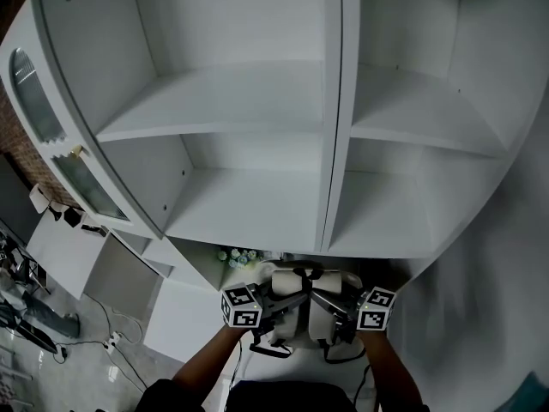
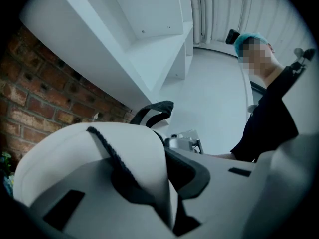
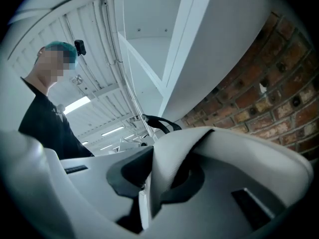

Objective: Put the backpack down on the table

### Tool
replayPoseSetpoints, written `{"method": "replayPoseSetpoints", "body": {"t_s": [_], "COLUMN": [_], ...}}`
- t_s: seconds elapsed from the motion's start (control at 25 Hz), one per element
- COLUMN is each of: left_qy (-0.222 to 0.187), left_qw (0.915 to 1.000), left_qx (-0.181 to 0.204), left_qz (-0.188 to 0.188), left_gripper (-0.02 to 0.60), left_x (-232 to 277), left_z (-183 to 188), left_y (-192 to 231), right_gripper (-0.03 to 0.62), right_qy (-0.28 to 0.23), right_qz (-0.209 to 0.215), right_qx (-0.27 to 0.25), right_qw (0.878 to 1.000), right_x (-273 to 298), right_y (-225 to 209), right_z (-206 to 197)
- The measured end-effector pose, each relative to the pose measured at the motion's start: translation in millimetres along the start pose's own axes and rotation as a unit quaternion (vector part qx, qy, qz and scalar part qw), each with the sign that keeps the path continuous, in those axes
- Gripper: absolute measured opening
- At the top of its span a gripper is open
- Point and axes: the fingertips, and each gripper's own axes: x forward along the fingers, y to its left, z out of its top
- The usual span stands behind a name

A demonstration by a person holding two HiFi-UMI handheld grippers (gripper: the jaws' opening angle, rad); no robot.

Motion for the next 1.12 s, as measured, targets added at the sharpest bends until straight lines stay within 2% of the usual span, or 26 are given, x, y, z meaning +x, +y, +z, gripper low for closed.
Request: {"method": "replayPoseSetpoints", "body": {"t_s": [0.08,0.24,0.52,0.64,0.72,0.76,0.88,0.96,1.12], "left_qy": [0.009,0.004,0.000,-0.004,-0.014,-0.018,-0.019,-0.013,0.000], "left_qw": [0.9999,0.9991,0.9982,0.9978,0.9973,0.9970,0.9962,0.9964,0.9974], "left_qx": [-0.002,-0.039,-0.060,-0.066,-0.070,-0.072,-0.078,-0.074,-0.058], "left_qz": [-0.005,-0.017,-0.009,0.005,0.017,0.023,0.034,0.040,0.043], "left_gripper": [0.058,0.058,0.058,0.058,0.060,0.066,0.134,0.177,0.195], "left_x": [1,-1,3,1,-3,-6,-11,-13,-25], "left_z": [-10,-29,-35,-36,-34,-33,-37,-41,-49], "left_y": [4,17,25,28,30,32,32,31,22], "right_gripper": [0.057,0.057,0.059,0.079,0.123,0.148,0.194,0.202,0.204], "right_qy": [0.007,0.034,0.028,0.031,0.034,0.037,0.045,0.048,0.078], "right_qz": [-0.008,-0.025,-0.031,-0.049,-0.068,-0.076,-0.101,-0.119,-0.147], "right_qx": [-0.003,-0.019,0.001,0.005,0.008,0.010,0.008,0.000,-0.018], "right_qw": [1.000,0.999,0.999,0.998,0.997,0.996,0.994,0.992,0.986], "right_x": [-2,-2,-4,-7,-12,-15,-25,-31,-47], "right_y": [-6,-19,-31,-35,-39,-40,-43,-46,-47], "right_z": [-4,-22,-31,-32,-36,-39,-46,-45,-46]}}
